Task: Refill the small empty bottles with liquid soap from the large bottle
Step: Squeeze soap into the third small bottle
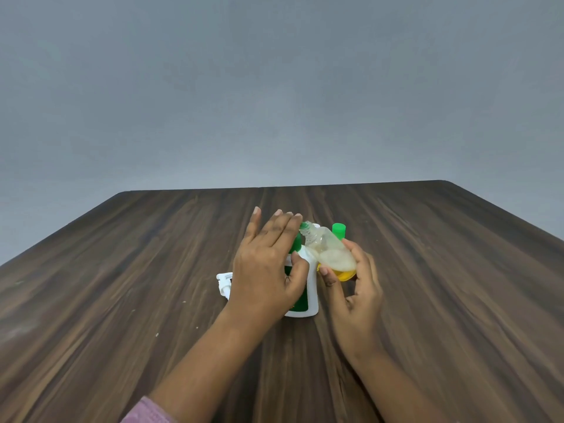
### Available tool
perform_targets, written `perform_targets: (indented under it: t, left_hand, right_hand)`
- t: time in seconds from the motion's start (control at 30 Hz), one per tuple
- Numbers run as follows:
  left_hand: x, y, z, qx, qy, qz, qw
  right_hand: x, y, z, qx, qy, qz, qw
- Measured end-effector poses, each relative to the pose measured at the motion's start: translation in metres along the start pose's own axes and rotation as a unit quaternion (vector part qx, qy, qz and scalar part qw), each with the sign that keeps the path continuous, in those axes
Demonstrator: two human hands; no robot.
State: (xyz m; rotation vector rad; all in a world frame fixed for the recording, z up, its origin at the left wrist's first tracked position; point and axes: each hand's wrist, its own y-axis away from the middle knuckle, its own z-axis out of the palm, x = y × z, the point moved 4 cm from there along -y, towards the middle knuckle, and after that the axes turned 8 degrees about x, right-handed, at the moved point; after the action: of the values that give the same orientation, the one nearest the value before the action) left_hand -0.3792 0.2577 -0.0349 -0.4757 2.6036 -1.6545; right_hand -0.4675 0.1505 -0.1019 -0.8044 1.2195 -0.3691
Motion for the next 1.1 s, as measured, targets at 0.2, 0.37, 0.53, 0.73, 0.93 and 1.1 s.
perform_targets:
  t: [0.2,0.37,0.53,0.73,0.93,1.1]
  left_hand:
    - [0.005,-0.006,-0.004,0.005,0.002,0.003,1.000]
    - [0.005,-0.011,-0.007,0.001,-0.007,0.010,1.000]
    - [0.001,0.003,0.002,-0.003,0.015,-0.015,1.000]
    - [0.004,-0.002,-0.003,-0.003,0.003,-0.013,1.000]
    - [0.004,-0.006,-0.004,-0.011,-0.011,-0.010,1.000]
    - [0.005,0.002,0.003,-0.016,-0.009,-0.023,1.000]
  right_hand:
    - [-0.003,0.000,-0.001,0.002,-0.001,-0.011,1.000]
    - [-0.003,-0.002,0.000,0.004,-0.007,-0.015,1.000]
    - [0.001,-0.001,-0.002,0.003,0.015,-0.013,1.000]
    - [-0.003,-0.001,-0.001,0.003,-0.004,-0.012,1.000]
    - [-0.003,-0.001,0.000,0.006,-0.009,-0.011,1.000]
    - [0.000,-0.001,-0.003,0.001,0.006,-0.010,1.000]
